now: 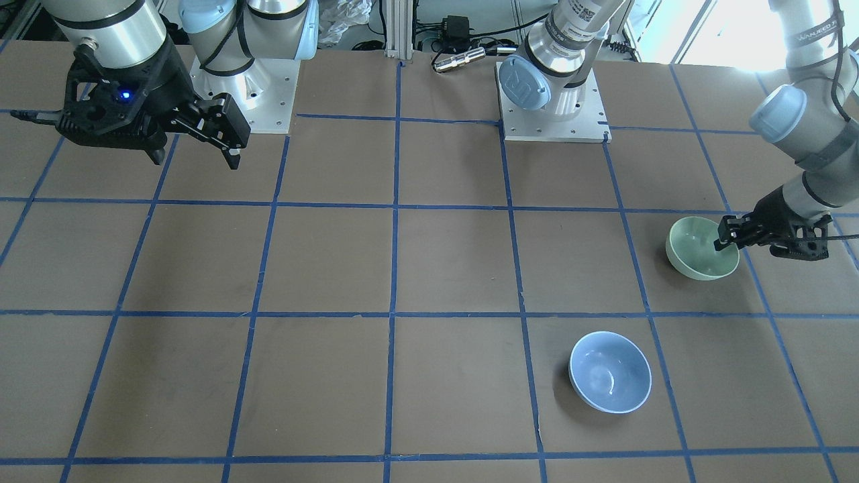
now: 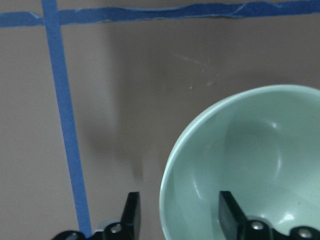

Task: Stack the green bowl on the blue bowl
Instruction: 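Lower the left gripper onto the green bowl rim and close it, then lift the green bowl with the left gripper and carry it over the blue bowl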

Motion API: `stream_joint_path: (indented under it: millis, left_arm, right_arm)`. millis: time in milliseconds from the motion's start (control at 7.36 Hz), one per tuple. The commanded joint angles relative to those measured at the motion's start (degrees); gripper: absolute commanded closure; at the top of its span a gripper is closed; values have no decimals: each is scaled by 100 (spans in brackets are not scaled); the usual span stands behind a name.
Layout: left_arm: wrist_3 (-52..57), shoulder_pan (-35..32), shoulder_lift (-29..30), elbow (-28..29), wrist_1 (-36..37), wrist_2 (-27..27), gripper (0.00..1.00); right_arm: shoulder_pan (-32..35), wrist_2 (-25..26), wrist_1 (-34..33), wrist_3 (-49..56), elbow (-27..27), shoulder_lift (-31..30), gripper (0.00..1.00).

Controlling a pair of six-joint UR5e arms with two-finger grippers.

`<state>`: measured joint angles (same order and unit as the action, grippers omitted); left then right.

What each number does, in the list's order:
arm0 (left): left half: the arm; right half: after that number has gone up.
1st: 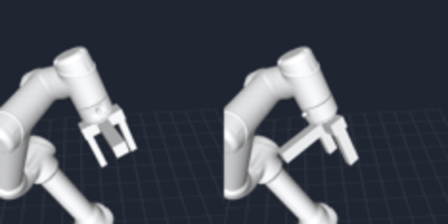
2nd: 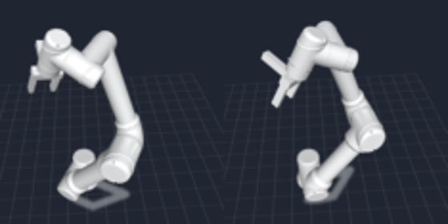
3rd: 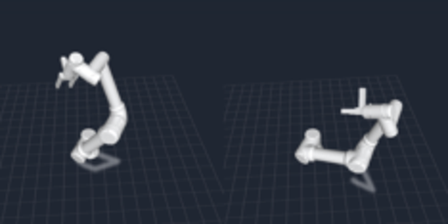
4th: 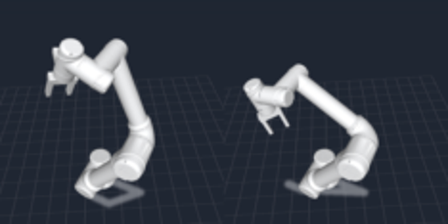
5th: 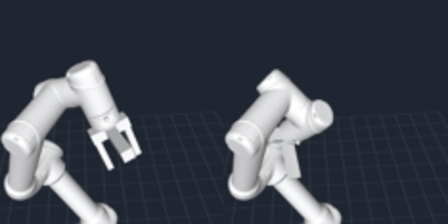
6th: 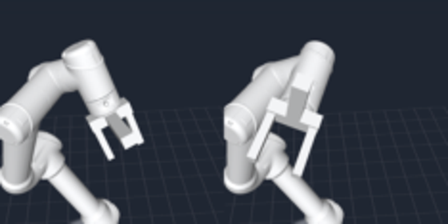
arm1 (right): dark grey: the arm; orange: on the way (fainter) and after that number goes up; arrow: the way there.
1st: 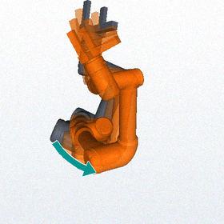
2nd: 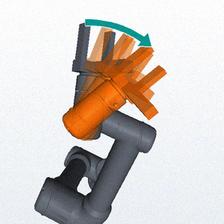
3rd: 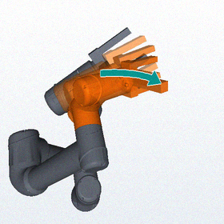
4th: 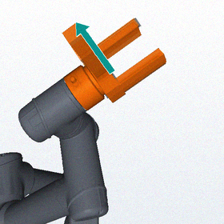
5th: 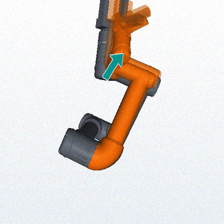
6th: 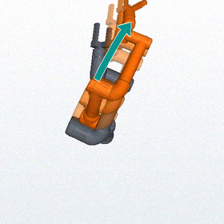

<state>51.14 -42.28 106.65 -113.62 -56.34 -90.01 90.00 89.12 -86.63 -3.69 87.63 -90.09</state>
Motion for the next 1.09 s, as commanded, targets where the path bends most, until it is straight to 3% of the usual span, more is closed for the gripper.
stream_joint_path:
  millis: [0,272,407,679,951]
  left_arm:
    - [10,-43,14,32,-26,36,100]
    - [-16,-147,-126,146,-113,36,100]
    - [-86,-323,-223,417,-218,279,100]
    - [-969,-927,-163,1547,-1270,361,100]
    - [-1709,-1631,-31,2026,-1554,370,100]
  right_arm:
    - [0,0,-3,0,0,0,0]
    - [0,0,6,0,0,0,0]
    - [0,0,6,0,0,0,0]
    - [0,0,-3,0,0,0,0]
    - [0,0,6,0,0,0,0]
